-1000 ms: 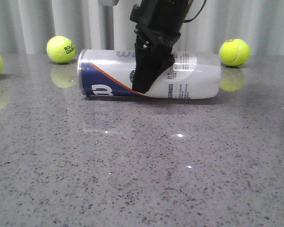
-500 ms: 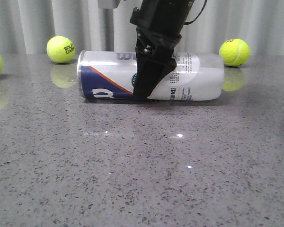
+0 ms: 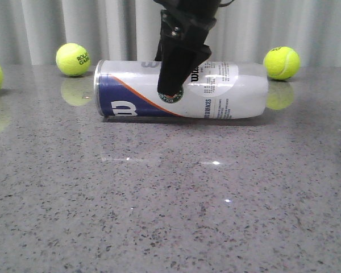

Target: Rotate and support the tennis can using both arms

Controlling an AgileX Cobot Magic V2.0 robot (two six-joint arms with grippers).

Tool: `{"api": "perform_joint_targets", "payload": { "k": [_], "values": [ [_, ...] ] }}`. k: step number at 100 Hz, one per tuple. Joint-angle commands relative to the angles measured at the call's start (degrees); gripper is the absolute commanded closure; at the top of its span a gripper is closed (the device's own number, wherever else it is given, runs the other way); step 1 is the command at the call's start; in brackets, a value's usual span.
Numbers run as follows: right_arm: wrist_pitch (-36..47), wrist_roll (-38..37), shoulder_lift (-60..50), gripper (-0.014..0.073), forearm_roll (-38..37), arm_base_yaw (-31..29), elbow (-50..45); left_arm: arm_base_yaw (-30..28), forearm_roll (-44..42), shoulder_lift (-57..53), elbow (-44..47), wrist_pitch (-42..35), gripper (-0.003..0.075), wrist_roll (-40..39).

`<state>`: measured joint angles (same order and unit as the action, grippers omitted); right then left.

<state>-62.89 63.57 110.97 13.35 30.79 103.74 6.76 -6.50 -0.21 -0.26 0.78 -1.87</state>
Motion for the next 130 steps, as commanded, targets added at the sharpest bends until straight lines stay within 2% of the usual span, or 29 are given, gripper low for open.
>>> {"api": "perform_joint_targets", "payload": {
  "k": [1, 90, 108, 117, 130],
  "values": [
    [-0.37, 0.37, -3.26, -0.0059, 0.43, -0.17, 2.53, 0.55, 0.31, -2.31, 2.71, -4.41, 0.0741, -0.42],
    [-8.02, -1.15, -7.83, -0.0059, 0.33, -0.17, 3.22, 0.55, 0.31, -2.31, 2.71, -4.41, 0.0741, -0.42],
    [-8.47, -11.43, -9.49, -0.0059, -0.1, -0.57, 3.22, 0.55, 0.31, -2.31, 2.71, -4.41, 0.0741, -0.42],
    [-8.22, -20.12, -10.49, -0.0059, -2.56, -1.32, 3.22, 0.55, 0.31, -2.31, 2.71, -4.41, 0.0741, -0.42],
    [-5.81, -35.73, -12.55, -0.0059, -10.49, -3.31, 3.22, 0.55, 0.31, -2.31, 2.71, -4.41, 0.0741, -0.42]
  ]
}}
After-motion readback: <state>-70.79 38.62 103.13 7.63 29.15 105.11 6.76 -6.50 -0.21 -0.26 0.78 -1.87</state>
